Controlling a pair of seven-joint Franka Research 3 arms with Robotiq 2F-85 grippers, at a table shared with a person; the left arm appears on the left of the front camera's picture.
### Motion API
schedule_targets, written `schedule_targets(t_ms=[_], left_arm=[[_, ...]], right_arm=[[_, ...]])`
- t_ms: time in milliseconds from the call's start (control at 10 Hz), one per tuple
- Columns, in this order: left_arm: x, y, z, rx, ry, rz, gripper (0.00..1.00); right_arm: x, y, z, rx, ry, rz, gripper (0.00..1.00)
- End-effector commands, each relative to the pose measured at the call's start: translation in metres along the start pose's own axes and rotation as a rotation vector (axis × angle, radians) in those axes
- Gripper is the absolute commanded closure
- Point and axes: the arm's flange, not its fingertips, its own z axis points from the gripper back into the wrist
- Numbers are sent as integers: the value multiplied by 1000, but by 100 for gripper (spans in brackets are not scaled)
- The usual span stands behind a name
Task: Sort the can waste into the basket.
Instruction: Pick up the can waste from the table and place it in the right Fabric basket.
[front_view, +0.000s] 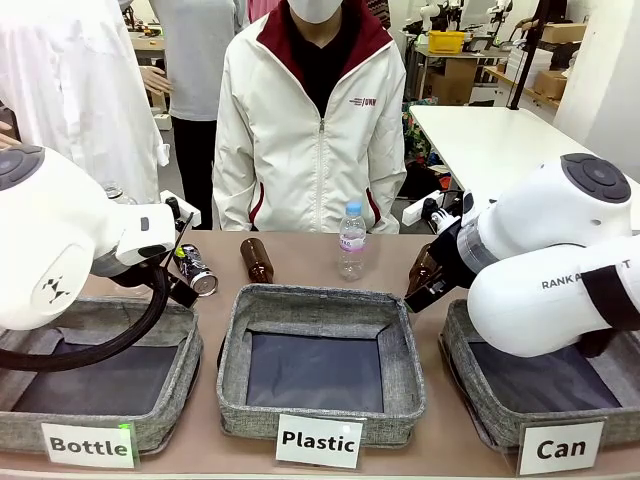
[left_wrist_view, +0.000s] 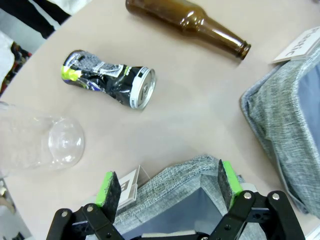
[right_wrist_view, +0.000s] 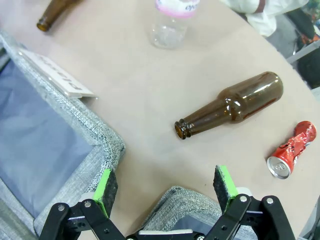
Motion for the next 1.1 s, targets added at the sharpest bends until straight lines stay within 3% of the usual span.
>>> schedule_targets(t_ms=[0, 100, 300, 500, 800, 1000], left_arm=[[7, -5, 47, -111, -55, -39, 0], [19, -16, 89, -154, -15, 91, 0], [7, -6, 153, -252, -11, 143, 0], [-45, 44, 196, -415, -60, 179, 0], [-144, 155, 194, -701, -251, 462, 0], [-189, 198, 163, -818, -341, 688, 0]], right_arm=[[7, -13, 42, 78, -28, -23, 0], [15, -19, 81, 100, -33, -135, 0], [7, -30, 144, 262, 20, -252, 0], [-47, -62, 193, 486, 4, -338, 0], [-158, -126, 204, 664, -199, -623, 0], [-226, -178, 184, 804, -330, -839, 0]])
